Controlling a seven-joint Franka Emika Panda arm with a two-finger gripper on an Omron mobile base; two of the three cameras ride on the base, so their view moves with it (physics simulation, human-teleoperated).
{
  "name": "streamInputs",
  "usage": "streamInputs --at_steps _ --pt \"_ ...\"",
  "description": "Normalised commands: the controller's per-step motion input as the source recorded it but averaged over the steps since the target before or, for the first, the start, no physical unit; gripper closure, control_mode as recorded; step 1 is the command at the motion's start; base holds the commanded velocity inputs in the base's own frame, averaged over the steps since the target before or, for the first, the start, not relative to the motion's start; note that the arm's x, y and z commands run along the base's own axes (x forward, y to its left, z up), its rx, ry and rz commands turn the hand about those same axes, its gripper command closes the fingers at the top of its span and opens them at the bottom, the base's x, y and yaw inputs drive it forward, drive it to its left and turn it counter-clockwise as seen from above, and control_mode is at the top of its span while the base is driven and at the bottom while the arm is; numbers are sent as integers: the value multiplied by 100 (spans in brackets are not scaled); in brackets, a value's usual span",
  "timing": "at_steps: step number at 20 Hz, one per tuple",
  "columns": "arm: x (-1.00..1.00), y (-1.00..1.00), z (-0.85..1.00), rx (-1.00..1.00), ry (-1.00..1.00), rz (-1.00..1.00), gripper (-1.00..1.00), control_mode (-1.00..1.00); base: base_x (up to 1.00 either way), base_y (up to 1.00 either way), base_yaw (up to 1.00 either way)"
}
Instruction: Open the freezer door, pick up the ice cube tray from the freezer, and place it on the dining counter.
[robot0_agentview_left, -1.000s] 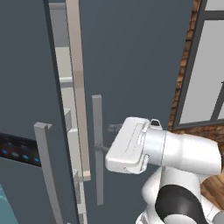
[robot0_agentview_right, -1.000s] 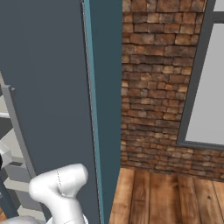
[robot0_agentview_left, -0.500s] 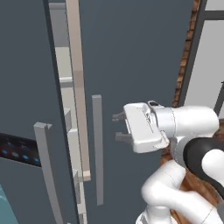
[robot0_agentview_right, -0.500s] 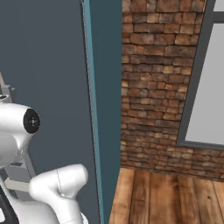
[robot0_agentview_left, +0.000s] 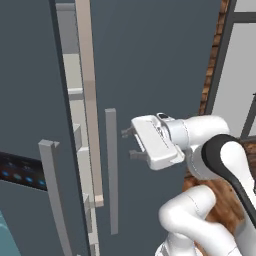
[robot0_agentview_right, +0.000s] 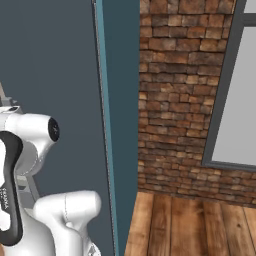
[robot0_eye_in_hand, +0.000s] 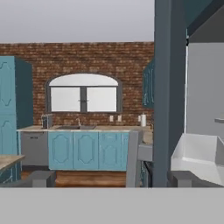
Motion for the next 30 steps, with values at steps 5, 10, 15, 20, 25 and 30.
streamInputs --at_steps 5,10,15,20,25,30 --pt "25 25 -14 0 -1 0 -100 -100 0 0 0" --pt "35 20 -11 0 0 0 -100 -100 0 0 0" --pt "39 21 -12 0 0 0 -100 -100 0 0 0" --pt "33 29 -18 0 0 0 -100 -100 0 0 0" --pt "37 30 -19 0 -1 0 -100 -100 0 0 0" --pt "38 31 -22 0 -1 0 -100 -100 0 0 0"
